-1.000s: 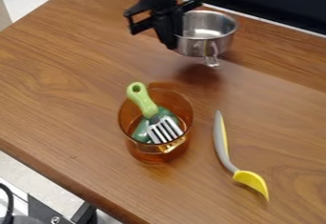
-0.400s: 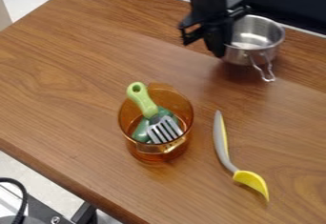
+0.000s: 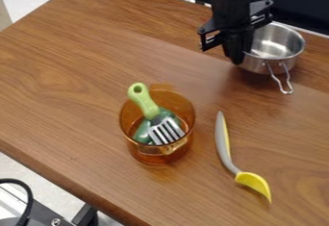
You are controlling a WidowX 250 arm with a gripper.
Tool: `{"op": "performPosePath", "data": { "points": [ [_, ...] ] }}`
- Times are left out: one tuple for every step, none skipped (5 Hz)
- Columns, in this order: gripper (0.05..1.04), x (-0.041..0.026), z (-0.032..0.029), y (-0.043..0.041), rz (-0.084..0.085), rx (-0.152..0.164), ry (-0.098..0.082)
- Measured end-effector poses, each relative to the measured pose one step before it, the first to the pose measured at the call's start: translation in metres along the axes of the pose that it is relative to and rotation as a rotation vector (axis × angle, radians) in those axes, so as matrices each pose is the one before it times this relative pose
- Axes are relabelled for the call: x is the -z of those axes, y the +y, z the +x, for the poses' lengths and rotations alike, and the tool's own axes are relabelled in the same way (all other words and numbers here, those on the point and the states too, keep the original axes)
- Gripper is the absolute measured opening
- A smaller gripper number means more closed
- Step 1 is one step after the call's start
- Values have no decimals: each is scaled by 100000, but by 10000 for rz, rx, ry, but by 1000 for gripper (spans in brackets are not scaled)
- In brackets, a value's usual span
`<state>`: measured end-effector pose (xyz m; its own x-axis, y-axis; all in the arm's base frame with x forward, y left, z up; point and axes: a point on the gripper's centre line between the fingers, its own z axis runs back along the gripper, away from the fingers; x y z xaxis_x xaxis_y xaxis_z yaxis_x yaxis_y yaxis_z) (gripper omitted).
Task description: Move the silver pot above the two objects
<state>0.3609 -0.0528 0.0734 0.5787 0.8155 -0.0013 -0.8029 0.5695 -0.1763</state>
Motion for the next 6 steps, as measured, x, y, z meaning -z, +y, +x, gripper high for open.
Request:
{"op": "performPosePath", "data": {
  "points": [
    [58,765,165,1041,343,33,-264],
    [70,152,229,181,51,139,-174],
    [165,243,-96,296,68,58,35],
    [366,-19,131,607,254,-229,136],
    [636,-1161,-161,52,-161,0,113],
    [904,-3053,-457,466,-371,58,366]
  ]
}}
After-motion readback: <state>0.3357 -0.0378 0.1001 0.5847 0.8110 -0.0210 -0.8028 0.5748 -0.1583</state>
